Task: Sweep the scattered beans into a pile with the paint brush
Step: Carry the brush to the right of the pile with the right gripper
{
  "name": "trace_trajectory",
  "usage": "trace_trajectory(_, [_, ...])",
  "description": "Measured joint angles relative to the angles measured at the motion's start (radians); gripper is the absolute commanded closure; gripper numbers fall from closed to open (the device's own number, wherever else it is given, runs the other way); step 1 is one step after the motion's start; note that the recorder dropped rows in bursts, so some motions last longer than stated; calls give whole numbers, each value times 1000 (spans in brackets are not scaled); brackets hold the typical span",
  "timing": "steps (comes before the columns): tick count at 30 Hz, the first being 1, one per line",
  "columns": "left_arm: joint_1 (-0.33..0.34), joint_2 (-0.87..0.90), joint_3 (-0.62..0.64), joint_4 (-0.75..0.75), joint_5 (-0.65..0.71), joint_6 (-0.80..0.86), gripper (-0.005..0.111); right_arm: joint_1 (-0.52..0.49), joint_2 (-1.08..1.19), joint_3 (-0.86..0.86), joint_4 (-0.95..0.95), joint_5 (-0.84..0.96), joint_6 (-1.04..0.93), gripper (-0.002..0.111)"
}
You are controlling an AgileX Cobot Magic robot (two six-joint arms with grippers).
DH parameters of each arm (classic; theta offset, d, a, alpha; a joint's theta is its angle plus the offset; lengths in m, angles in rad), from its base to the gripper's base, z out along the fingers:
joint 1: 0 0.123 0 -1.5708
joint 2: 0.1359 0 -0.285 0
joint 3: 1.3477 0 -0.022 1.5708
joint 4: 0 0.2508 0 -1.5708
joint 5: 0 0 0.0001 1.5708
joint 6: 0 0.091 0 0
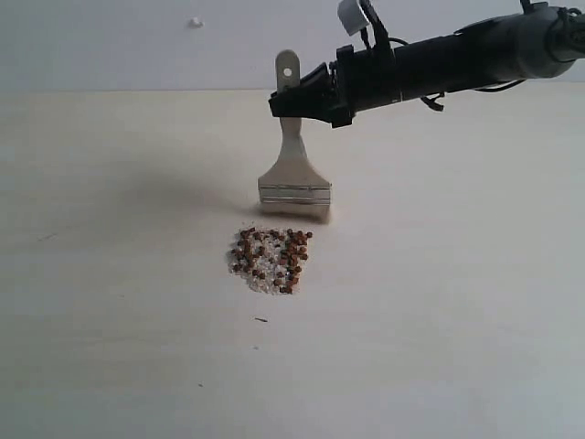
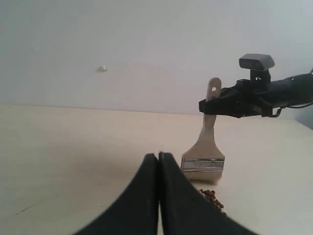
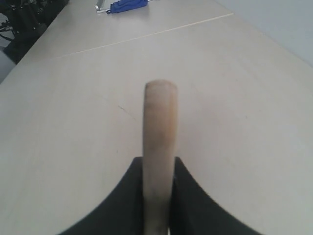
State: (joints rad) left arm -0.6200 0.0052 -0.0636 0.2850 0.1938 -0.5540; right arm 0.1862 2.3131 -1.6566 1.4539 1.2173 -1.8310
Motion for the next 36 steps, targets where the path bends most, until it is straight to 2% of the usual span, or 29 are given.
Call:
trace_trajectory(22, [0,0,0,0,0,0,107,0,-93,0,-33,-6,52,108])
trace_trajectory(32, [0,0,0,0,0,0,107,-31,-291,2,-216,-14,388,108])
trace_trajectory(36, [0,0,0,0,0,0,107,-74,-358,108,-241,-12,471,108])
